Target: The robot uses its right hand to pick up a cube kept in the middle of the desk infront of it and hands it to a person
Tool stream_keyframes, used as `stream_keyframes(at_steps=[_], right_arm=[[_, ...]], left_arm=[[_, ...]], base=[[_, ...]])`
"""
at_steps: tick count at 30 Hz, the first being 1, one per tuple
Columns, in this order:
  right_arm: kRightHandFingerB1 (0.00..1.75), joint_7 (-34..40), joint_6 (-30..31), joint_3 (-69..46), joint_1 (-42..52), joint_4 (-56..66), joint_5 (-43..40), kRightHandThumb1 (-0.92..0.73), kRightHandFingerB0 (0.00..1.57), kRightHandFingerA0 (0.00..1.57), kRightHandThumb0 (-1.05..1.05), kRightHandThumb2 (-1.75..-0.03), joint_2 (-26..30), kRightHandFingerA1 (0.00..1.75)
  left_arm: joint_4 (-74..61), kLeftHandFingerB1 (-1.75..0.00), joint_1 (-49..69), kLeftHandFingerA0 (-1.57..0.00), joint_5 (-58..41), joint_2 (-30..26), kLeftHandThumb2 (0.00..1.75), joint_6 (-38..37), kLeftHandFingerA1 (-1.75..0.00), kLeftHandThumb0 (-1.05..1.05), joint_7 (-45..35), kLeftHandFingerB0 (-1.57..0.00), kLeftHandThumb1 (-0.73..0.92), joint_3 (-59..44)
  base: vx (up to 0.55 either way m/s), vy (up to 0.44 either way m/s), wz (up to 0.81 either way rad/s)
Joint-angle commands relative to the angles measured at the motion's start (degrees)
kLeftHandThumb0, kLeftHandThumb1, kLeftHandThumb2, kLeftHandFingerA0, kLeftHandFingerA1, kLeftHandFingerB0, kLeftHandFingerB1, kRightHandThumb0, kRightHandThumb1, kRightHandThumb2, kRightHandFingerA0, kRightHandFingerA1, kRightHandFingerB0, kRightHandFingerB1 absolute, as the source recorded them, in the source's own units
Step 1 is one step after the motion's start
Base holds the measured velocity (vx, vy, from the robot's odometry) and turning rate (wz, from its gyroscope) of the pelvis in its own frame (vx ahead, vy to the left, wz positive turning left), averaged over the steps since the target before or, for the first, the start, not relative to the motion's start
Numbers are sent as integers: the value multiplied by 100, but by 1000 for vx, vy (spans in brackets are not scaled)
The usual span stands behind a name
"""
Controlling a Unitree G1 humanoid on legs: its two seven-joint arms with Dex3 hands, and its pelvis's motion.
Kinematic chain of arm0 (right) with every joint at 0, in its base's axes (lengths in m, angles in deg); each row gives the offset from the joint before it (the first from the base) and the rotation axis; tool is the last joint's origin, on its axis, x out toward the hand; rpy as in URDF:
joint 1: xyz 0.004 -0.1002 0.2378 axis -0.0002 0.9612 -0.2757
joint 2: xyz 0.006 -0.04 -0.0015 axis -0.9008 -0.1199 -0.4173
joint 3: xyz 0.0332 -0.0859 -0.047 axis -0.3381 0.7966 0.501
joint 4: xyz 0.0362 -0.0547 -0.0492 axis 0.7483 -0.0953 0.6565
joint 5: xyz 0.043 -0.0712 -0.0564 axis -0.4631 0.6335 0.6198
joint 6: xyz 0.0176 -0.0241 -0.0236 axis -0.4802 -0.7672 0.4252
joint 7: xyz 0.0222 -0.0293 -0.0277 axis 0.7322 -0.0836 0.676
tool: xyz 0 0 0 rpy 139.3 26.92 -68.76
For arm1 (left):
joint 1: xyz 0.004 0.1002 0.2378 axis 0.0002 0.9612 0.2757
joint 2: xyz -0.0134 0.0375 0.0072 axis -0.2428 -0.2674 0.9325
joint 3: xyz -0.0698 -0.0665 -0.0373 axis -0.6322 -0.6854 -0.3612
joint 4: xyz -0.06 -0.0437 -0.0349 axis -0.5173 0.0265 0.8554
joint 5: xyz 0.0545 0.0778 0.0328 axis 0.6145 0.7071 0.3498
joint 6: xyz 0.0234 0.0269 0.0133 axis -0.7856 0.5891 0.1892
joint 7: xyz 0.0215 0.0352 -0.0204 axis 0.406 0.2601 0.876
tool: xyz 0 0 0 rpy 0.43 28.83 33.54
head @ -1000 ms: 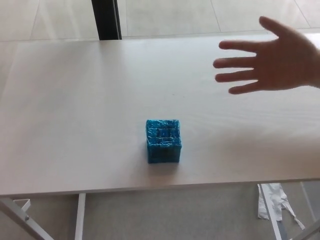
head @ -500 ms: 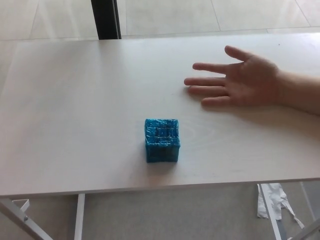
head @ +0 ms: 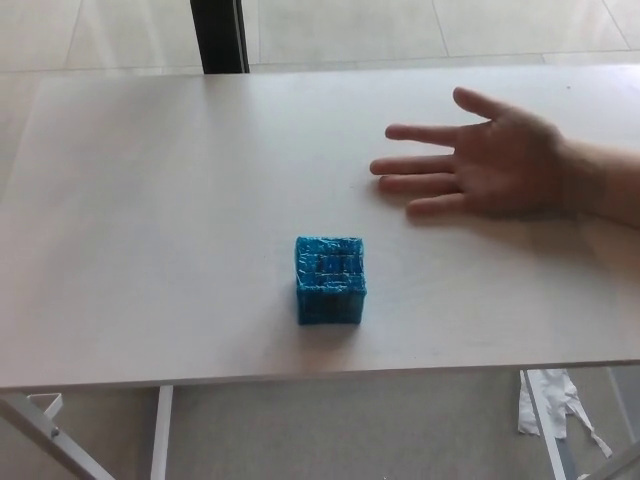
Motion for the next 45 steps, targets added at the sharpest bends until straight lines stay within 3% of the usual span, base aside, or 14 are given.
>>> stream_keyframes(at_steps=[1, 20, 22, 25, 27, 29, 32, 34, 35, 36, 38, 39, 40, 45], right_arm=[[33, -458, 828, 2509, -951, -139, 2667, -56, 38, 45, -77, -58, -157, 49], [46, 8, 878, 4317, -1595, -1840, 3770, -43, 30, 24, -71, -82, -515, 55], [35, 44, 990, 4389, -1660, -1881, 3795, -56, 36, 26, -70, -58, -571, 48], [49, 5, 1268, 4664, -1854, -2045, 3993, -52, 20, 3, -86, -90, -710, 42], [39, -114, 1515, 4979, -2053, -2154, 4258, -64, 21, 1, -82, -59, -803, 40], [47, -126, 1618, 5165, -2166, -2262, 4396, -50, 11, 0, -85, -94, -888, 30], [40, -170, 1737, 5300, -2233, -2307, 4429, -68, 11, 0, -92, -60, -956, 26], [30, -211, 1929, 5492, -2237, -2293, 4528, -62, 9, 0, -105, -104, -1116, 19], [38, -268, 2105, 5593, -2264, -2275, 4590, -71, 4, 0, -101, -63, -1207, 15], [25, -298, 2216, 5694, -2292, -2258, 4693, -59, 12, 0, -101, -105, -1249, 21], [21, -303, 2383, 5815, -2330, -2267, 4768, -60, 1, 0, -104, -106, -1365, 21], [34, -294, 2425, 5830, -2330, -2266, 4774, -71, 1, 0, -102, -68, -1394, 7], [22, -191, 2505, 5847, -2290, -2272, 4784, -60, 1, 0, -104, -104, -1511, 23], [22, -179, 2838, 6105, -2288, -2279, 5104, -52, 0, 0, -91, -98, -1699, 29]], left_arm=[[-132, -44, 7, -68, -261, 6, 58, -491, -54, -74, -204, -70, 57, -124], [-157, -43, -244, -67, -465, 70, 59, -416, -53, -76, -310, -61, 58, -320], [-134, -43, -258, -69, -494, 64, 58, -379, -54, -77, -309, -63, 56, -365], [-95, -42, -215, -64, -356, 30, 58, -439, -52, -76, -334, -59, 55, -258], [-111, -42, -185, -64, -313, 15, 58, -439, -52, -76, -380, -59, 54, -214], [-144, -42, -166, -65, -305, 17, 58, -459, -53, -76, -394, -63, 54, -201], [-139, -42, -164, -64, -342, 20, 58, -442, -52, -74, -439, -61, 54, -234], [-124, -41, -89, -68, -190, 7, 59, -585, -53, -78, -389, -60, 57, -106], [-132, -41, -63, -68, -163, 0, 59, -617, -54, -79, -388, -61, 58, -80], [-127, -41, -62, -69, -186, 3, 59, -606, -53, -77, -387, -61, 58, -100], [-126, -43, -58, -68, -319, 22, 58, -545, -54, -76, -479, -64, 56, -218], [-125, -42, -60, -69, -308, 19, 58, -537, -54, -75, -465, -63, 56, -209], [-111, -43, -59, -69, -243, 7, 59, -543, -53, -74, -401, -64, 58, -158], [-100, -44, -35, -73, -190, 7, 58, -598, -54, -79, -351, -68, 56, -115]], base=[[0, 0, 0], [0, 0, 0], [0, 0, 0], [0, 0, 0], [0, 0, 0], [0, 0, 0], [0, 0, 0], [0, 0, 0], [0, 0, 0], [0, 0, 0], [0, 0, 0], [0, 0, 0], [0, 0, 0], [0, 0, 0]])
